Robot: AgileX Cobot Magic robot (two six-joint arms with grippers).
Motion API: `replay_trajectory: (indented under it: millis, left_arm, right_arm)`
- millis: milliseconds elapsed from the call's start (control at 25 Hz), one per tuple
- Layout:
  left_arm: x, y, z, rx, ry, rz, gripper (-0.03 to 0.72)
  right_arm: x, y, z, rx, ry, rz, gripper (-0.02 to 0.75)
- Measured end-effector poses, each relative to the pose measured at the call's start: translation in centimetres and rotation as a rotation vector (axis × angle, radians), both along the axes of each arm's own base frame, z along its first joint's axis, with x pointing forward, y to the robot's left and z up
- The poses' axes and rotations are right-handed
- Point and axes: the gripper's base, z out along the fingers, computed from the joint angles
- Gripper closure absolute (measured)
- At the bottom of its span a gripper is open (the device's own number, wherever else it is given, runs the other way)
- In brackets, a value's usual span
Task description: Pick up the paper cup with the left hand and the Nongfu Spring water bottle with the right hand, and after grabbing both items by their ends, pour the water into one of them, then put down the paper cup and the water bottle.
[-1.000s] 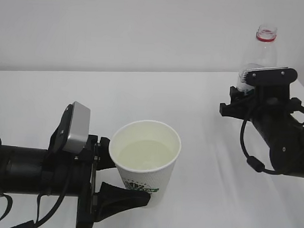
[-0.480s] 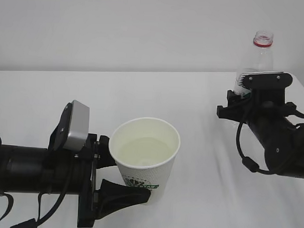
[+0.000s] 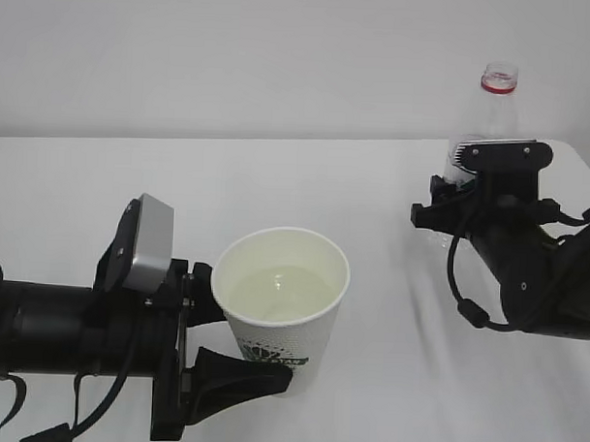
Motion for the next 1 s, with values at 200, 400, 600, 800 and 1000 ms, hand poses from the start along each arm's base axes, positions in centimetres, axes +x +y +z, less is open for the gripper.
replay_trajectory:
  millis: [200, 400, 600, 800, 1000]
  left_arm:
    - [0.0, 0.0, 0.0, -0.001, 0.000, 0.002, 0.134]
    - [0.0, 0.0, 0.0, -0.001, 0.001, 0.004, 0.134]
    - [0.0, 0.0, 0.0, -0.001, 0.001, 0.004, 0.134]
    - [0.1, 0.0, 0.0, -0.004, 0.002, 0.013, 0.134]
    - [0.1, 0.0, 0.0, -0.005, 0.002, 0.015, 0.134]
  right_arm:
    - [0.2, 0.2, -0.9, 0.000, 0.014, 0.011, 0.246]
    - [0.1, 0.2, -1.8, 0.006, 0.030, 0.015, 0.246]
    - [0.2, 0.2, -1.6, 0.007, 0.005, 0.015, 0.246]
    - [0.2, 0.2, -1.6, 0.005, 0.000, 0.016, 0.246]
    - [0.2, 0.2, -1.6, 0.005, 0.000, 0.016, 0.246]
